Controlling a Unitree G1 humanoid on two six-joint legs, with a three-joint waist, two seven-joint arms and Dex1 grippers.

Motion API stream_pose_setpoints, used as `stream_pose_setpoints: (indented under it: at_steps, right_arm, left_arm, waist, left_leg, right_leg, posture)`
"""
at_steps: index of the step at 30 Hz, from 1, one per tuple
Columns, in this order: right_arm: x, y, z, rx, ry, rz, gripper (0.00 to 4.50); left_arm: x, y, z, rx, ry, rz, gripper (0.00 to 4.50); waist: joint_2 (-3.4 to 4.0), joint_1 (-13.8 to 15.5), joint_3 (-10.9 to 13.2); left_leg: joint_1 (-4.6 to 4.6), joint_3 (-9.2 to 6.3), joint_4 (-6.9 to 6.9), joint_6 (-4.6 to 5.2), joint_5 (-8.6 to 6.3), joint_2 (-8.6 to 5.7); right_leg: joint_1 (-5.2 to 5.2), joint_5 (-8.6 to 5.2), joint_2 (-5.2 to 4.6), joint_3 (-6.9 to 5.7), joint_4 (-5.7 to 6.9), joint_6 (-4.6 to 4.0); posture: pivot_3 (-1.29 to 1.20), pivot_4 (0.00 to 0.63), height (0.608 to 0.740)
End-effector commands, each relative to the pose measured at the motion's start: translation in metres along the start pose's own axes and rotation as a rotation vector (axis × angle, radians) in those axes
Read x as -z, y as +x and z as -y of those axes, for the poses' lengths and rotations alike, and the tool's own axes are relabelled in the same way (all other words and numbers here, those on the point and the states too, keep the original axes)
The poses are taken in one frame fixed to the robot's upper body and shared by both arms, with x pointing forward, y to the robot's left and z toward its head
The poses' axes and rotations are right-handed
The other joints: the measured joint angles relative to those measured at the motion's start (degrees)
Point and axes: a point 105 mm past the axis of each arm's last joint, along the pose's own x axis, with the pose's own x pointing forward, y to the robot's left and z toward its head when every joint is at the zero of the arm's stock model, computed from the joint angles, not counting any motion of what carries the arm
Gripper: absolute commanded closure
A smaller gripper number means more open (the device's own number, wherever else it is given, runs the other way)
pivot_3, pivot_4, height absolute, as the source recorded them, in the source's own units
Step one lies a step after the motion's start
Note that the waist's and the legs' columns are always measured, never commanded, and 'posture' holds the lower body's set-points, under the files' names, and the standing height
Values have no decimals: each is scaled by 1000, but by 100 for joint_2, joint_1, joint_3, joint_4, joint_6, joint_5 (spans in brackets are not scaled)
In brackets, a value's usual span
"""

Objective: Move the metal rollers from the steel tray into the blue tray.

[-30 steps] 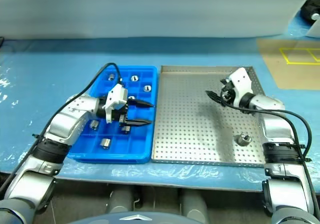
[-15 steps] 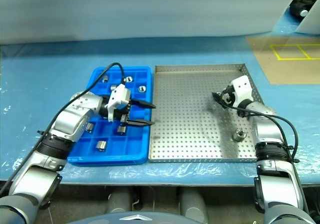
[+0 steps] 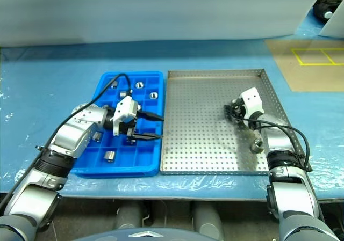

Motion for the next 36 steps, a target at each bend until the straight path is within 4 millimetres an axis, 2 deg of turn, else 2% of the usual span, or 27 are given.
stream_pose_setpoints:
  at_steps: [1, 4, 8, 12, 15, 18, 22, 24, 30, 36]
  right_arm:
    - [-8, 0, 2, -1, -2, 32, 2073]
    - [-10, 0, 3, 11, -38, 33, 2833]
    - [-23, 0, -2, -20, -45, 69, 2831]
    - [-47, 2, -12, -72, -84, 124, 2831]
    - [-87, 3, -42, -210, -122, 221, 2831]
    - [-109, -3, -79, -383, -131, 269, 2831]
    - [-124, -23, -142, -701, -153, 287, 2831]
    - [-123, -30, -164, -815, -184, 270, 2831]
    - [-133, -21, -200, -968, -210, 290, 2831]
    - [-120, -11, -219, -1073, -248, 254, 2831]
  left_arm:
    - [-13, -4, -1, -15, 46, 14, 1563]
    - [-16, -5, -2, -14, 47, 13, 1563]
    - [-18, -10, -5, -20, 49, 5, 1563]
    - [-21, -18, -10, -38, 59, -9, 1563]
    - [-28, -28, -16, -65, 53, 2, 1563]
    - [-26, -35, -19, -92, 80, -28, 1563]
    - [-30, -47, -18, -125, 95, -48, 1563]
    - [-30, -52, -16, -146, 91, -61, 1563]
    - [-27, -73, 5, -235, 46, -91, 1563]
    - [-21, -91, 24, -346, -5, -135, 1563]
  waist:
    - [0, 2, 0]
    - [0, 11, 0]
    - [1, 5, 1]
    - [3, 1, 3]
    - [4, -6, 4]
    - [4, 6, 5]
    - [4, 115, 5]
    - [4, 157, 5]
    - [1, 320, 6]
    - [-4, 575, 8]
  left_leg:
    - [0, 0, 0, 0, 0, 0]
    - [-1, 0, 0, 0, 0, 0]
    - [-2, 1, -2, 0, 0, 1]
    - [-3, 1, -6, -1, 0, 1]
    - [-4, 0, -9, -1, 0, 1]
    - [-3, -2, -18, -3, 1, 3]
    - [-7, -9, -38, -3, 2, 2]
    - [-8, -11, -47, -3, 2, 2]
    - [-29, -23, -61, -13, 7, 3]
    - [-37, -31, -64, -23, 13, 8]
  right_leg:
    - [0, 0, 0, 0, 0, 0]
    - [0, 0, 0, 0, 0, 0]
    - [-4, 0, 1, 0, -2, 0]
    - [-9, 0, 1, 1, -2, 0]
    - [-11, -1, 1, 1, -3, 0]
    - [-18, -1, 3, 2, -2, 0]
    - [-24, -3, 3, 1, -16, -2]
    - [-28, -4, 3, 0, -21, -4]
    - [-63, -6, -4, 1, -16, -8]
    - [-71, -8, -4, -5, -12, -9]
  posture:
    - [-208, 150, 740]
    - [-210, 150, 740]
    - [-209, 150, 740]
    - [-201, 150, 740]
    - [-188, 150, 740]
    - [-157, 150, 740]
    - [-84, 150, 740]
    - [-54, 150, 740]
    - [112, 150, 740]
    - [231, 150, 740]
